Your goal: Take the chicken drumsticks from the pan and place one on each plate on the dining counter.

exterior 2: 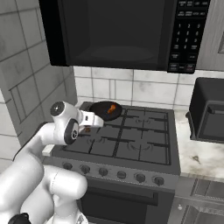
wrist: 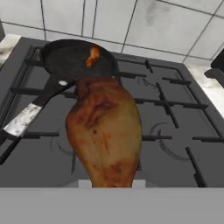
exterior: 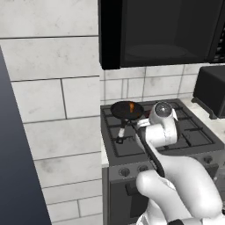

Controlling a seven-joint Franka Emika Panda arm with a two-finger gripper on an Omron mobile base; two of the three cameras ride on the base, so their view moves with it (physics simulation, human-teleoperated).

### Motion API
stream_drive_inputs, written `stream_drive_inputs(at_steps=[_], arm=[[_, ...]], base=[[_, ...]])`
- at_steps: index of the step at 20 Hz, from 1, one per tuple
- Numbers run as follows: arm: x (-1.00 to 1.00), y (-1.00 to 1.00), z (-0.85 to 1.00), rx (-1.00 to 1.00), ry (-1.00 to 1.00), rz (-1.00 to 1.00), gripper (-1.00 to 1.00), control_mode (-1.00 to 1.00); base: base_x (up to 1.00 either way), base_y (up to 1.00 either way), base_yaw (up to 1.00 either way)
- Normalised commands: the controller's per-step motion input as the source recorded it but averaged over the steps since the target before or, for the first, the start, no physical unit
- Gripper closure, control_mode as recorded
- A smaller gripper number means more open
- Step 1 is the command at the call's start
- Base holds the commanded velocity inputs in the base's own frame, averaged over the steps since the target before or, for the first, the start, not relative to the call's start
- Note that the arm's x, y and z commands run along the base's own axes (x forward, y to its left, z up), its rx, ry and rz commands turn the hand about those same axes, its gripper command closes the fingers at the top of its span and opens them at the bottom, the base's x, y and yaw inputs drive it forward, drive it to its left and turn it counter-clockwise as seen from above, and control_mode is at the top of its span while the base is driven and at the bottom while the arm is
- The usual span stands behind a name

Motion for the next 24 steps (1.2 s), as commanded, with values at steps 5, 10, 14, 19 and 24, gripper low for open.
stream_drive_inputs(at_steps=[5, 10, 14, 19, 24], arm=[[-0.36, 0.00, 0.30, 0.00, 0.24, -0.10, 1.00, -1.00], [-0.30, -0.01, 0.56, 0.05, 0.26, -0.01, 1.00, -1.00], [-0.23, -0.14, 0.70, 0.10, 0.27, 0.00, 1.00, -1.00], [-0.42, -0.04, 0.35, 0.01, 0.01, 0.00, 1.00, -1.00], [-0.10, 0.01, -0.03, -0.03, -0.02, 0.00, 1.00, -1.00]], base=[[0.00, 0.00, 0.00], [0.00, 0.00, 0.00], [0.00, 0.00, 0.00], [0.00, 0.00, 0.00], [0.00, 0.00, 0.00]])
